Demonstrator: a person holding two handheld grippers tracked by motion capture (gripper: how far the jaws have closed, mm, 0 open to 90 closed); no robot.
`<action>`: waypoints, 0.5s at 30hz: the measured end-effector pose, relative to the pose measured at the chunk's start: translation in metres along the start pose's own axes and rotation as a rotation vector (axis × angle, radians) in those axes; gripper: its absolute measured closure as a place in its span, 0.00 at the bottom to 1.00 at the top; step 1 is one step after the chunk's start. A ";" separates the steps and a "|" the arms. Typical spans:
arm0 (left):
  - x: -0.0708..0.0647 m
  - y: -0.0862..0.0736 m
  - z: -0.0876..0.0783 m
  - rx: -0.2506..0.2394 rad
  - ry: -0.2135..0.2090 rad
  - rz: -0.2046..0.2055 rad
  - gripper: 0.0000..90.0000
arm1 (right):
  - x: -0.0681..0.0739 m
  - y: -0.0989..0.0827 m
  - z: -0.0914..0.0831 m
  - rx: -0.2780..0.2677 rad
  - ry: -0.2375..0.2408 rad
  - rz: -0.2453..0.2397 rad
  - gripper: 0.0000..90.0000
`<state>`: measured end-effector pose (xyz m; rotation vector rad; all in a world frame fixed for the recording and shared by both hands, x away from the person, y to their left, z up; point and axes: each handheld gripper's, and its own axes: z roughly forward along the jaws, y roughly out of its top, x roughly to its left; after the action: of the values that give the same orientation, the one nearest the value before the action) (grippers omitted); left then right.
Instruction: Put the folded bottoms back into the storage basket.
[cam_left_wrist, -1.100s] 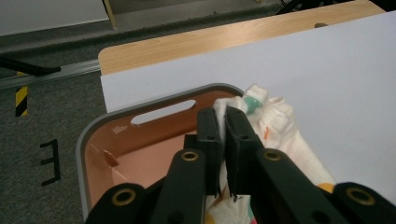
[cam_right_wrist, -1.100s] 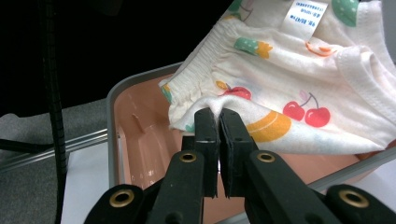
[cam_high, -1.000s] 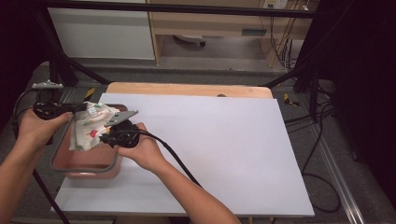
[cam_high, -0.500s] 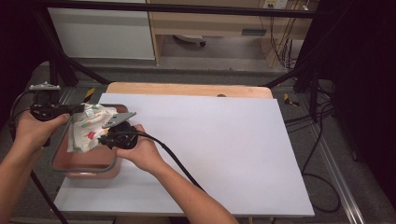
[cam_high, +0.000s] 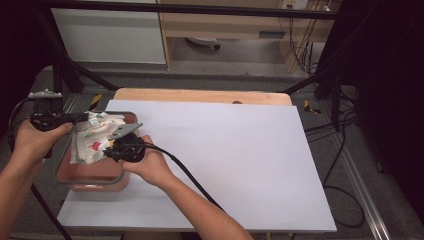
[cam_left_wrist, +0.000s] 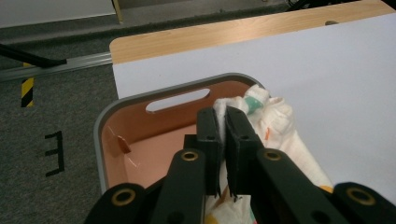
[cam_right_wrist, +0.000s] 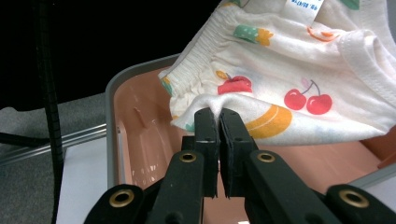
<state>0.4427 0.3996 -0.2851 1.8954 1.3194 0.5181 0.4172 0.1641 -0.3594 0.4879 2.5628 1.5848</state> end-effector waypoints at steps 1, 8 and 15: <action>0.000 -0.001 0.000 -0.003 0.000 -0.002 0.95 | 0.000 0.000 0.000 0.000 0.000 0.000 0.96; 0.003 -0.005 0.000 0.001 0.001 -0.008 0.95 | 0.001 -0.001 0.003 0.000 0.003 0.005 0.97; 0.005 -0.009 0.002 0.006 0.000 -0.011 0.95 | 0.003 -0.002 0.005 0.007 0.017 0.005 0.96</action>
<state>0.4404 0.4052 -0.2936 1.8924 1.3323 0.5096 0.4153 0.1683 -0.3631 0.4837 2.5824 1.5890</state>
